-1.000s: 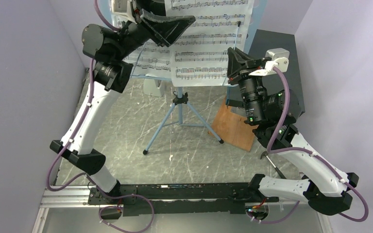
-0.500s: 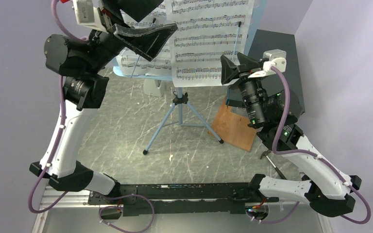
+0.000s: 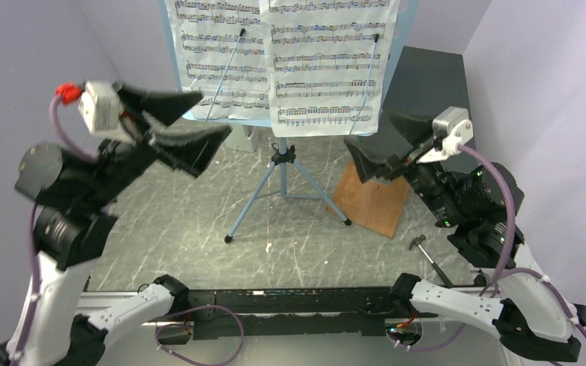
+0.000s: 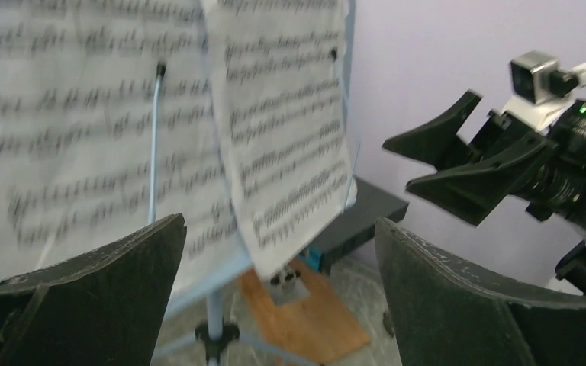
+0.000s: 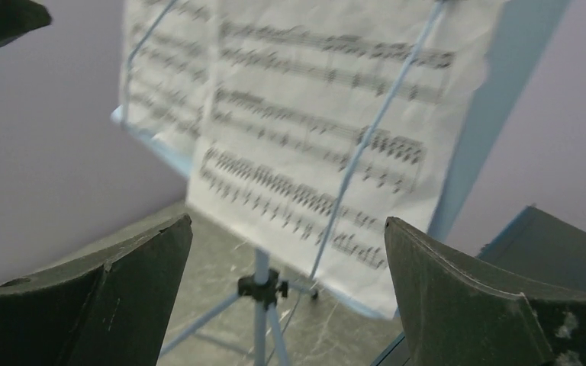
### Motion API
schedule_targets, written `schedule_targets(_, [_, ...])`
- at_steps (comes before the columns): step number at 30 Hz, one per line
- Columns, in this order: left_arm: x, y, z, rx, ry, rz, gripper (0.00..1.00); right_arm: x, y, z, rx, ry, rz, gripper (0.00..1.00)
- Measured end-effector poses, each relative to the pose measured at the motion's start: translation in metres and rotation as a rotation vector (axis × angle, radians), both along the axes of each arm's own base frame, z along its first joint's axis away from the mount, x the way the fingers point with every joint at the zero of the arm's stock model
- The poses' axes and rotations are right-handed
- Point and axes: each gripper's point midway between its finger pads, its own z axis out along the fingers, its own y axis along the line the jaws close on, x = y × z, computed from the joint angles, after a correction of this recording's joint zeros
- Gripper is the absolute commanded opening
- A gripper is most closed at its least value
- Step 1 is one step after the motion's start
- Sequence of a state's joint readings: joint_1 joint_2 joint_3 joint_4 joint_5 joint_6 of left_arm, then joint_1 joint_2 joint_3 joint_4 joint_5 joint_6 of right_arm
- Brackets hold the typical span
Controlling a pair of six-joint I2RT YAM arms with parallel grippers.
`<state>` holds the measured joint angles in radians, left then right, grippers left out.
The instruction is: Set up the instrument practice props
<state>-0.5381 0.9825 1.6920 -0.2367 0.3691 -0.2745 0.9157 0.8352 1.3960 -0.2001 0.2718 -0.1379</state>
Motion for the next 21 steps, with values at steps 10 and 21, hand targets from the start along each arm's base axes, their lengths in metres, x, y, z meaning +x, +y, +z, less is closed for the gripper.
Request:
schedule_targets(10, [-0.023, 0.068, -0.157, 0.057, 0.396, 0.262, 1.00, -0.065, 0.039, -0.078, -0.241, 0.040, 0.422, 0.99])
schedule_targets(21, [0.007, 0.081, -0.391, 0.105, 1.049, 0.531, 0.99, -0.106, 0.130, -0.212, -0.368, 0.351, 0.791, 0.99])
